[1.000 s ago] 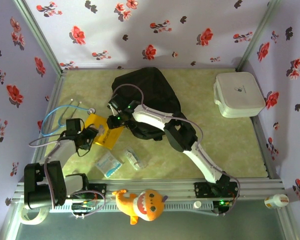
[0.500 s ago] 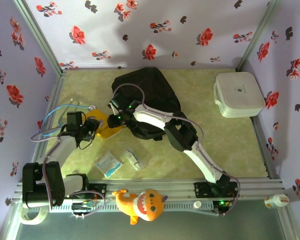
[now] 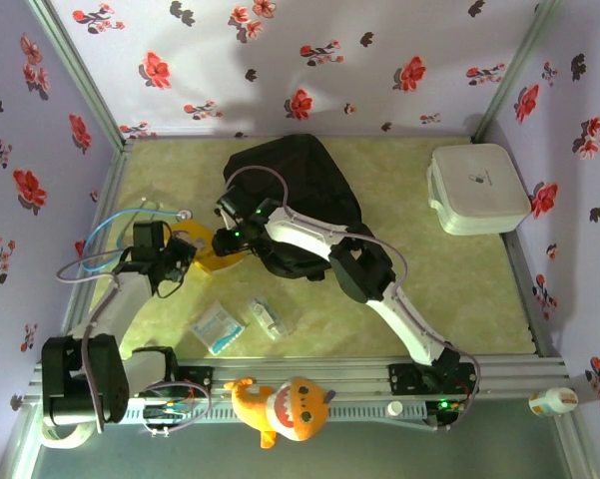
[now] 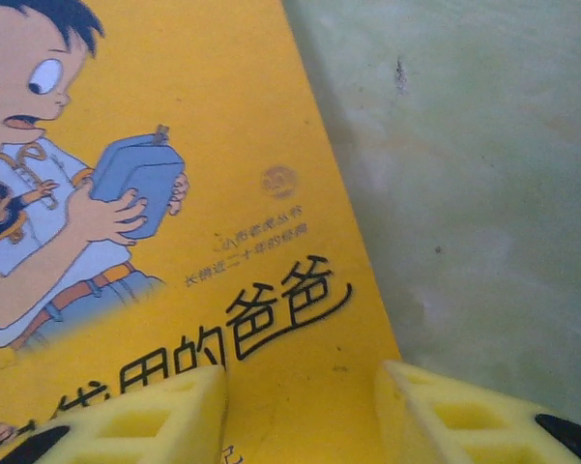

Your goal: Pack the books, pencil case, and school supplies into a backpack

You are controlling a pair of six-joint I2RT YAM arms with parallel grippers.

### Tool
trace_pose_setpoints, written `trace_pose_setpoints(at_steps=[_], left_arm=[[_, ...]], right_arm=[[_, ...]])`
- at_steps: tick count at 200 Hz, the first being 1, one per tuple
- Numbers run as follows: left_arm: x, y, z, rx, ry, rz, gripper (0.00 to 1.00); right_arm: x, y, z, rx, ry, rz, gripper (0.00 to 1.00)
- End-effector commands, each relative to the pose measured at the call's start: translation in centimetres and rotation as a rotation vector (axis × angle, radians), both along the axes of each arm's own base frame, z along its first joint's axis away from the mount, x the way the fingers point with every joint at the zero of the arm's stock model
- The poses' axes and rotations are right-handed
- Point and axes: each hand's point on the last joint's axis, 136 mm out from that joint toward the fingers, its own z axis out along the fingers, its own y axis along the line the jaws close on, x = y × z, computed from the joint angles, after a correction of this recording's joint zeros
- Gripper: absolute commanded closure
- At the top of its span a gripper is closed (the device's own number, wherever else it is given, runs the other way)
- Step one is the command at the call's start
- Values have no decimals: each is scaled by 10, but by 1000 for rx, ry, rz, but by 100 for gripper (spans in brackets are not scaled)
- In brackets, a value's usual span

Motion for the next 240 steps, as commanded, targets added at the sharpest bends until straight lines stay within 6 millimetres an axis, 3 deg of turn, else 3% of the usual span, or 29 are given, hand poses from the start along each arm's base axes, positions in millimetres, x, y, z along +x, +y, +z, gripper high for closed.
trace_pose_setpoints(at_steps=[1,29,63,83,140,158,186,240], left_arm=[[11,4,39,59,-94,-19,100],[14,4,74,88,-158,-47,100],[34,-15,126,32,-317,-108,100],[53,-33,157,-34,-432,-141,100],[101,-96,225,-299,-716,-183,100],[109,-117,239,-338,-772,-219,100],[116,-147,250,-361,-823,-287,100],[125,-175,254,-439,-844,-317,100]], right_arm=[[12,-10,72,102,-27,-61,54],[29,-38,121,217,-69,-164,45],[49,-101,168,361,-148,-389,29],[57,-139,176,417,-119,-511,23],[67,-206,193,727,-28,-754,13],[68,-210,199,789,1,-767,11],[66,-199,215,917,78,-727,10],[75,-185,225,1104,216,-730,9]])
